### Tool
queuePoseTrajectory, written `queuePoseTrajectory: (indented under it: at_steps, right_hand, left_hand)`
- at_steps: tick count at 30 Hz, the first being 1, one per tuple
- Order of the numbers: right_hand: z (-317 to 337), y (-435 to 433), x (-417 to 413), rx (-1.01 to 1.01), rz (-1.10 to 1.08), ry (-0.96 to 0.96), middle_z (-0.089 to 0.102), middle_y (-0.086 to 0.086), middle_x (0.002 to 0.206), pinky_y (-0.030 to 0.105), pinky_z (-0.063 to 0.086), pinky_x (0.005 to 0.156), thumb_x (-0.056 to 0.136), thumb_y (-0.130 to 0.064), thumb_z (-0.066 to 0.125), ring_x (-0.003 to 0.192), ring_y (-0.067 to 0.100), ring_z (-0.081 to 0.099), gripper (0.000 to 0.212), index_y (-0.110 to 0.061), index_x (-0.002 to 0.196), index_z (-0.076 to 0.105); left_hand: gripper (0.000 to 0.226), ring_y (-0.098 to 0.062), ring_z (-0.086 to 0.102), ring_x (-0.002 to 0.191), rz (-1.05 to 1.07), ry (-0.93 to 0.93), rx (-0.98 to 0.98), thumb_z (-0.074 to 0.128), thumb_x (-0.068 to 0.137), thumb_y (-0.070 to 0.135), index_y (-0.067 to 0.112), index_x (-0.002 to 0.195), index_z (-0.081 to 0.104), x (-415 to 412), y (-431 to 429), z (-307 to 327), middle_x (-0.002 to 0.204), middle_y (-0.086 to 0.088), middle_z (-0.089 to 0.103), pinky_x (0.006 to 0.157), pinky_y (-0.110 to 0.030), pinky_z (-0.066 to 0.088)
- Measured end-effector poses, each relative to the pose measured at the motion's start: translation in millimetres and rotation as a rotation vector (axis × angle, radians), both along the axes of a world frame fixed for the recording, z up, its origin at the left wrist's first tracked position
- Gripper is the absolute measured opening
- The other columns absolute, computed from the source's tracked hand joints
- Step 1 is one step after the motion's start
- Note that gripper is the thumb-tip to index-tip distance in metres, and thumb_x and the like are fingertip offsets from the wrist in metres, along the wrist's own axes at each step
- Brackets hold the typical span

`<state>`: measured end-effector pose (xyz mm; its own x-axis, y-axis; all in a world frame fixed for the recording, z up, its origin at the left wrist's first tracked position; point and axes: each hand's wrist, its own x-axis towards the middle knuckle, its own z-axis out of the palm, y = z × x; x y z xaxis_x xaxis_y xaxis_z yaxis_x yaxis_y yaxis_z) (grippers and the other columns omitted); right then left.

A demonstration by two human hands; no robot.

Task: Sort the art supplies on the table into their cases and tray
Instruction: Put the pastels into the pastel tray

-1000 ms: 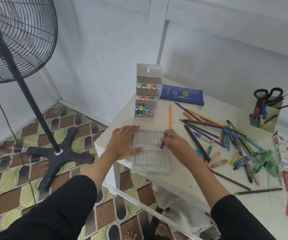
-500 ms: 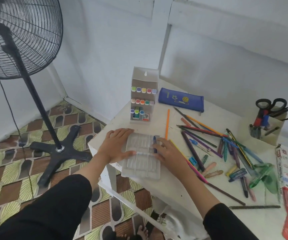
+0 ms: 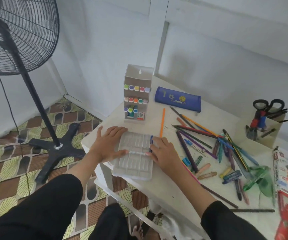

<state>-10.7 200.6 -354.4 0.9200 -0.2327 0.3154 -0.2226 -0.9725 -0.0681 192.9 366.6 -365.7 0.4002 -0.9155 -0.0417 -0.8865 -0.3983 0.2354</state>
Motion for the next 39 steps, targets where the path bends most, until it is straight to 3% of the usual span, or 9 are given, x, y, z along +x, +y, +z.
queuePoseTrajectory:
  at_steps: [3,6,10,15,20,26,30,35,39]
  right_hand:
    - [7,-11,4,0.036,0.016,0.011,0.06,-0.002,0.109,0.035,0.046,0.064,0.088,-0.041,0.037,0.091,0.021,0.047,0.04,-0.021,0.076,0.069]
    - [14,-27,3,0.407,-0.036,-0.057,0.058,-0.004,0.117,0.032,0.036,0.083,0.089,-0.041,0.044,0.095,0.017,0.04,0.039,-0.017,0.081,0.073]
    - [16,-69,2,0.545,-0.206,-0.228,0.064,0.006,0.102,0.032,0.034,0.101,0.085,-0.007,0.059,0.111,0.028,0.051,0.015,-0.012,0.089,0.073]
    - [28,-127,17,0.479,-0.497,-0.131,0.064,0.013,0.101,0.042,0.046,0.084,0.091,-0.025,0.057,0.103,0.032,0.052,0.02,-0.011,0.099,0.068]
    - [18,-144,33,0.389,-0.632,0.054,0.064,0.01,0.101,0.047,0.045,0.087,0.092,-0.038,0.054,0.108,0.033,0.052,0.027,-0.015,0.101,0.066]
    - [15,-128,29,0.389,-0.593,-0.088,0.062,0.009,0.096,0.042,0.046,0.08,0.093,-0.034,0.055,0.095,0.032,0.055,0.026,-0.012,0.097,0.067]
    - [29,-78,24,0.667,-0.455,-0.359,0.063,0.004,0.076,0.026,0.044,0.066,0.089,-0.022,0.063,0.069,0.019,0.058,0.015,-0.008,0.09,0.068]
    - [32,-17,24,1.232,-0.399,-0.357,0.07,0.009,0.076,0.023,0.051,0.058,0.087,-0.007,0.061,0.065,0.013,0.066,0.018,-0.017,0.102,0.065]
    - [30,6,28,1.374,-0.344,-0.409,0.068,0.015,0.076,0.019,0.048,0.061,0.084,0.006,0.059,0.063,0.013,0.066,0.024,-0.009,0.101,0.066]
  left_hand:
    - [0.097,-0.013,0.003,0.146,-0.006,-0.012,-0.011,0.025,0.071,0.086,0.033,0.15,0.01,2,0,-1,0.156,0.013,0.016,0.113,-0.056,-0.012]
    - [0.096,-0.012,-0.002,0.146,-0.015,-0.022,-0.02,0.024,0.071,0.085,0.032,0.15,0.01,2,0,-4,0.157,0.012,0.015,0.113,-0.053,-0.015]
    - [0.098,-0.009,-0.006,0.146,-0.019,0.007,-0.041,0.024,0.071,0.087,0.031,0.151,0.01,4,-3,-6,0.158,0.012,0.012,0.115,-0.047,-0.015]
    - [0.103,-0.008,-0.003,0.146,-0.006,0.039,-0.033,0.018,0.068,0.09,0.031,0.151,0.009,4,-3,-4,0.159,0.012,0.01,0.117,-0.045,-0.012]
    - [0.101,-0.009,0.0,0.146,0.005,0.059,-0.028,0.024,0.069,0.086,0.03,0.151,0.01,2,-1,0,0.158,0.011,0.011,0.117,-0.043,-0.011]
    - [0.098,-0.01,0.002,0.146,0.003,0.047,-0.032,0.029,0.072,0.085,0.03,0.151,0.01,4,-1,-4,0.158,0.01,0.012,0.118,-0.046,-0.007]
    - [0.097,-0.01,0.004,0.146,0.001,0.054,-0.063,0.032,0.073,0.084,0.03,0.151,0.012,5,-2,-6,0.158,0.009,0.015,0.118,-0.045,-0.008]
    - [0.098,-0.01,0.003,0.146,0.003,0.045,-0.043,0.028,0.072,0.084,0.03,0.151,0.011,2,-2,-3,0.158,0.01,0.014,0.118,-0.043,-0.009]
    - [0.099,-0.009,0.003,0.146,0.011,0.047,-0.047,0.025,0.07,0.085,0.029,0.151,0.011,1,-1,-1,0.158,0.01,0.014,0.118,-0.043,-0.008]
